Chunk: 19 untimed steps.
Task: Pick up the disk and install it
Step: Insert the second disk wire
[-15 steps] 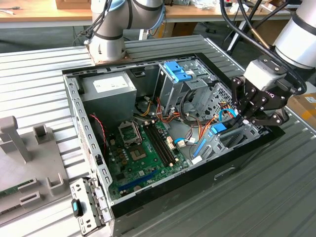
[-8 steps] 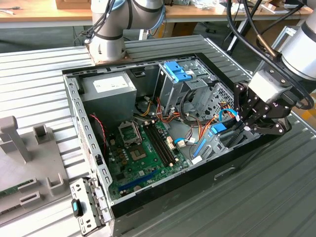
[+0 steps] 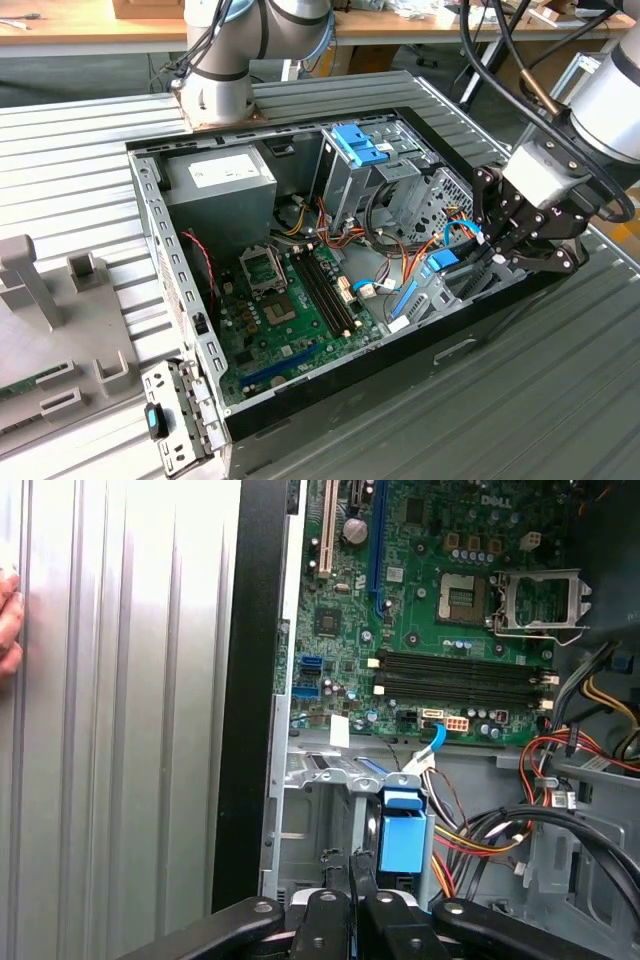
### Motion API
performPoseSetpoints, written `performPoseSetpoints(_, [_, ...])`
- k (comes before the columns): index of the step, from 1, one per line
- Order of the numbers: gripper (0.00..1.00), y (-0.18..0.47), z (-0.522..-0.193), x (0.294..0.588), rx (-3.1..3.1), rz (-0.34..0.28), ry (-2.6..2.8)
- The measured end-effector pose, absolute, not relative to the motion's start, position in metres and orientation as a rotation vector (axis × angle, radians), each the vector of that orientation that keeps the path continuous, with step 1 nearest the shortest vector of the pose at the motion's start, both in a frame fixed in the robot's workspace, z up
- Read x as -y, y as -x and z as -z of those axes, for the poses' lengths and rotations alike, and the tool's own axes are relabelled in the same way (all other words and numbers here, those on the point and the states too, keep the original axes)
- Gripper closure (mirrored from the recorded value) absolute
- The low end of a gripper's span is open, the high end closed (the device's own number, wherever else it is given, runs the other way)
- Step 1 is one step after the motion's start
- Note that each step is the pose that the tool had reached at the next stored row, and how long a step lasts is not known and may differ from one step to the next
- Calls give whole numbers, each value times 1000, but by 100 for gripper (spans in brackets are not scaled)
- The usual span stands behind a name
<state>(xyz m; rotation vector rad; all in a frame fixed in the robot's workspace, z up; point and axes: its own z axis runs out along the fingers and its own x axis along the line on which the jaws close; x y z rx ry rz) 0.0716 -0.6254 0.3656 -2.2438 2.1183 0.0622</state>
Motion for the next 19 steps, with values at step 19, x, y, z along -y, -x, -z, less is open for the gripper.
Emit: performPoseSetpoints(19, [85, -72, -365, 632, -2069, -161, 2191])
